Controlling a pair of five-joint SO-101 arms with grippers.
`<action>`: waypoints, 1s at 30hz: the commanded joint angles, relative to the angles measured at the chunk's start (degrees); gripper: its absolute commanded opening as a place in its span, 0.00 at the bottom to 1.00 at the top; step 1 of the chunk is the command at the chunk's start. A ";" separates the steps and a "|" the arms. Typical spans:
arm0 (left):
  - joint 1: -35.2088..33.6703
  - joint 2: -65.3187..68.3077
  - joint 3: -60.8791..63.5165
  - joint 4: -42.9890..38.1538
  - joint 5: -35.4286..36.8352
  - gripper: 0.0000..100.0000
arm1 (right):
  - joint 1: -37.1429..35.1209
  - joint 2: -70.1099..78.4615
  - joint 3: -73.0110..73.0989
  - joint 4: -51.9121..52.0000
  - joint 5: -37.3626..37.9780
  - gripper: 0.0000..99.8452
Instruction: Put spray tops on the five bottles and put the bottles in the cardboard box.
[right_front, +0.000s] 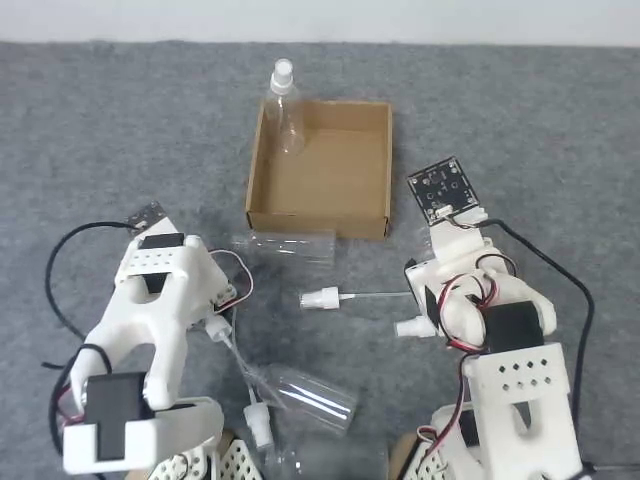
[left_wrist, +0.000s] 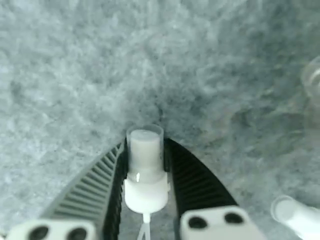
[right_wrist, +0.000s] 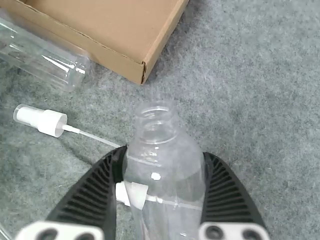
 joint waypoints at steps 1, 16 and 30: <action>-0.44 -0.97 -5.76 -0.97 3.43 0.01 | 0.48 -1.27 -0.79 -1.27 -0.09 0.08; -1.05 -0.97 -15.78 -0.97 3.60 0.01 | 0.40 -1.27 -0.79 -1.27 -0.44 0.08; -7.03 -1.05 -21.76 -0.97 3.60 0.01 | -5.05 -1.89 0.00 -1.36 -0.53 0.08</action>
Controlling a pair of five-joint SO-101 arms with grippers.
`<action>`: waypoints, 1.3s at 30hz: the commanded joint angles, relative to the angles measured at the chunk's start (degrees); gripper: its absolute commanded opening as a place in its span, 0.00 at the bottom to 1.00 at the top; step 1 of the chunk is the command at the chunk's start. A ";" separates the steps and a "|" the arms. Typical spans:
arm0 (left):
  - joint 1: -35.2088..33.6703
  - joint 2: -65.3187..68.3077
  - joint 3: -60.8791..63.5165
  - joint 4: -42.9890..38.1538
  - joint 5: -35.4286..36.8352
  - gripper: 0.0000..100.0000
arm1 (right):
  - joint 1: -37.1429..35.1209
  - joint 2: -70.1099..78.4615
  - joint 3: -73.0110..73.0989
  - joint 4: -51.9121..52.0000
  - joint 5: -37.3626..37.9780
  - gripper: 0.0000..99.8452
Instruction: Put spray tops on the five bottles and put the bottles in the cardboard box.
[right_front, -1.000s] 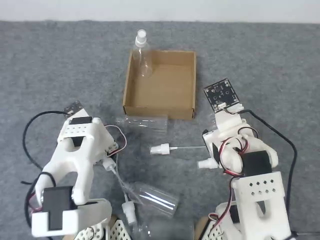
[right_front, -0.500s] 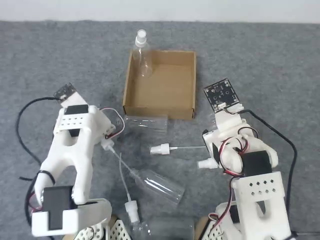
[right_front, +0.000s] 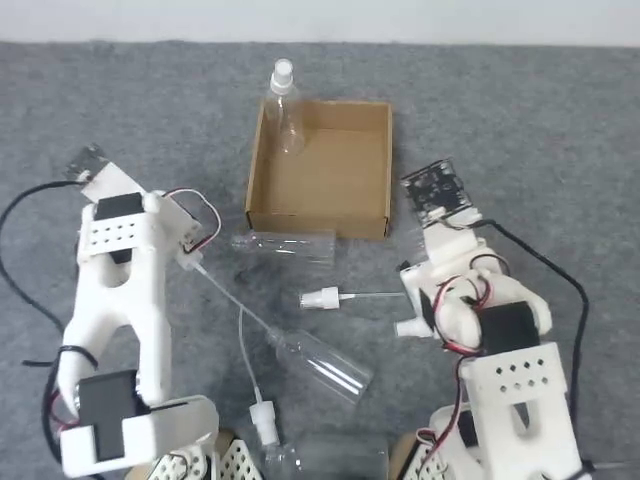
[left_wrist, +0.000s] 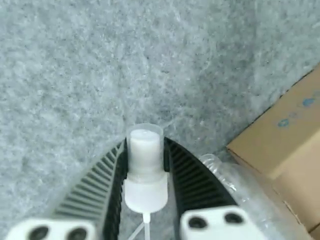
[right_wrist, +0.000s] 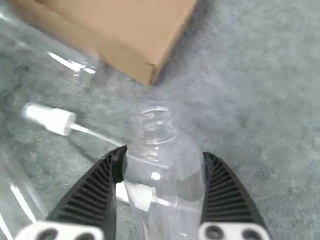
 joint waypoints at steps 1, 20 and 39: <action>-0.35 -1.23 -3.91 -0.97 0.70 0.01 | -2.15 -1.89 0.00 -1.36 -0.62 0.08; -0.09 -29.45 2.77 -1.41 3.78 0.01 | -9.80 -1.89 0.35 -1.36 -6.51 0.08; -0.18 -39.47 4.79 -2.99 12.84 0.01 | -9.89 -1.98 0.35 -1.36 -6.33 0.08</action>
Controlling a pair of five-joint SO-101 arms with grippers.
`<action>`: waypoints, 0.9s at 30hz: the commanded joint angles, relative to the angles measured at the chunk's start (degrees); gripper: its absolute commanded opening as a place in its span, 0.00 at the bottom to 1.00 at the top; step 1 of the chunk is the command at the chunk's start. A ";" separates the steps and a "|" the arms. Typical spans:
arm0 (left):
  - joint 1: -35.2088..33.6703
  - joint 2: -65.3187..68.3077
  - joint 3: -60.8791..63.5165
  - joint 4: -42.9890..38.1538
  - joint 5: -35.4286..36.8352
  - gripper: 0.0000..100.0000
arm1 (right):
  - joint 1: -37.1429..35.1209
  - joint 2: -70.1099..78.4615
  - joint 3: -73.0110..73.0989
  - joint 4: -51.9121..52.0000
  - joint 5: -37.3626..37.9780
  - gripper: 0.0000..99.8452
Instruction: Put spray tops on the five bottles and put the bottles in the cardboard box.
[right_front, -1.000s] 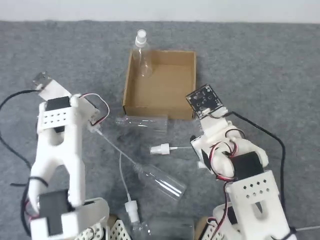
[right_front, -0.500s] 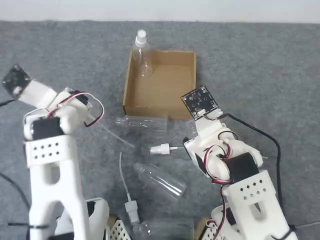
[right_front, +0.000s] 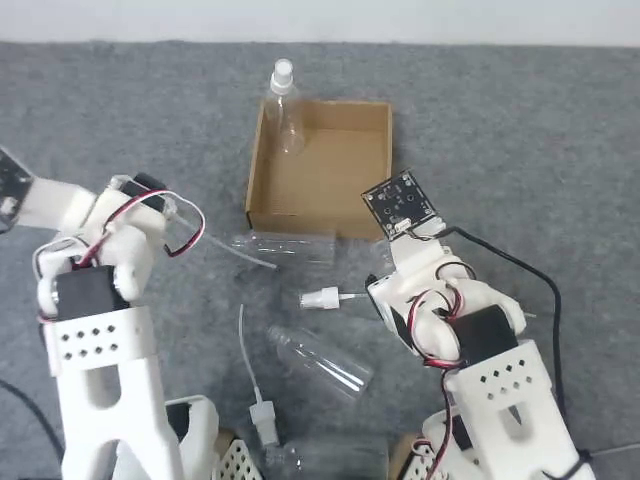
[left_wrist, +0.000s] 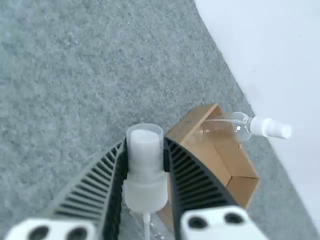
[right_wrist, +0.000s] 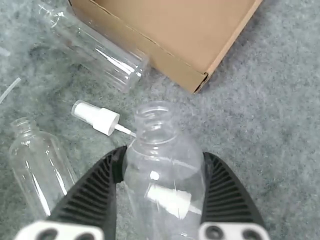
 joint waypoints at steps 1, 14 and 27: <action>0.00 -2.46 -0.57 -2.02 2.02 0.01 | -0.48 -2.07 -0.53 -1.36 -0.18 0.08; 0.35 -2.46 -8.13 -1.58 4.92 0.01 | -0.57 -21.85 12.04 -8.31 -0.09 0.08; 0.44 -9.23 -8.04 1.49 8.97 0.01 | -0.57 -33.01 26.99 -22.64 -0.09 0.07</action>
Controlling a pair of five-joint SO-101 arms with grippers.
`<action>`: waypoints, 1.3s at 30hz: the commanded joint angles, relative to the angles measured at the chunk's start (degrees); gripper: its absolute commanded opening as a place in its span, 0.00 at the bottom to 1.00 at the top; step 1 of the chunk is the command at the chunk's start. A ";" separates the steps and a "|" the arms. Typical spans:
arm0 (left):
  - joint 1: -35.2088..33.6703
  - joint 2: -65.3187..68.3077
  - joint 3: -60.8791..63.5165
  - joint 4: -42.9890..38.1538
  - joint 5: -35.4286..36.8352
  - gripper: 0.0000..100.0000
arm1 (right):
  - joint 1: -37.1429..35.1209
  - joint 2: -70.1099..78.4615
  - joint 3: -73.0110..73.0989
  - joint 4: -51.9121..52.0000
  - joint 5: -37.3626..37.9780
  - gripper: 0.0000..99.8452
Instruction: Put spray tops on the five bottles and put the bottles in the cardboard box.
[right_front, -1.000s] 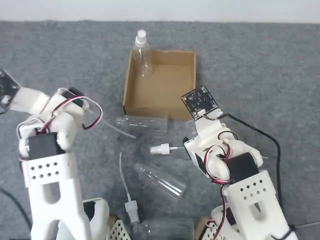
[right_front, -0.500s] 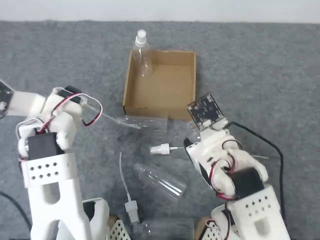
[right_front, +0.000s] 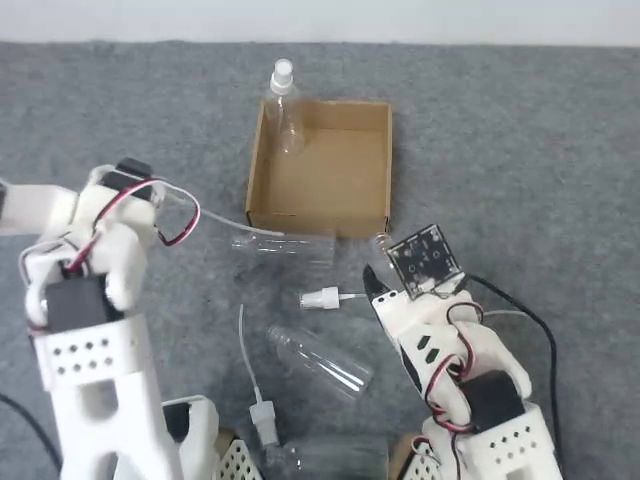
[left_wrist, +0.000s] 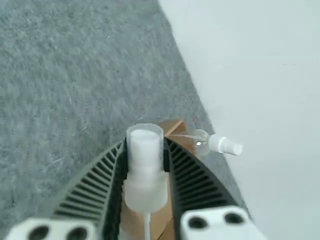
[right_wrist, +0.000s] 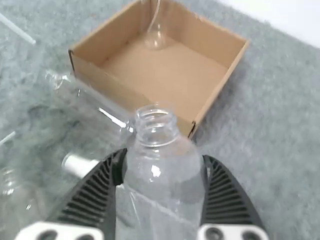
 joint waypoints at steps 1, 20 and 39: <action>0.44 -7.91 -3.30 0.79 0.79 0.01 | -0.57 -3.30 0.97 -4.44 -0.09 0.07; 6.33 -19.43 9.01 -6.24 3.34 0.01 | -7.60 -5.93 4.13 -4.97 -0.09 0.07; 6.95 -28.48 20.44 -10.99 3.25 0.01 | -12.70 -5.93 10.11 -12.44 5.89 0.07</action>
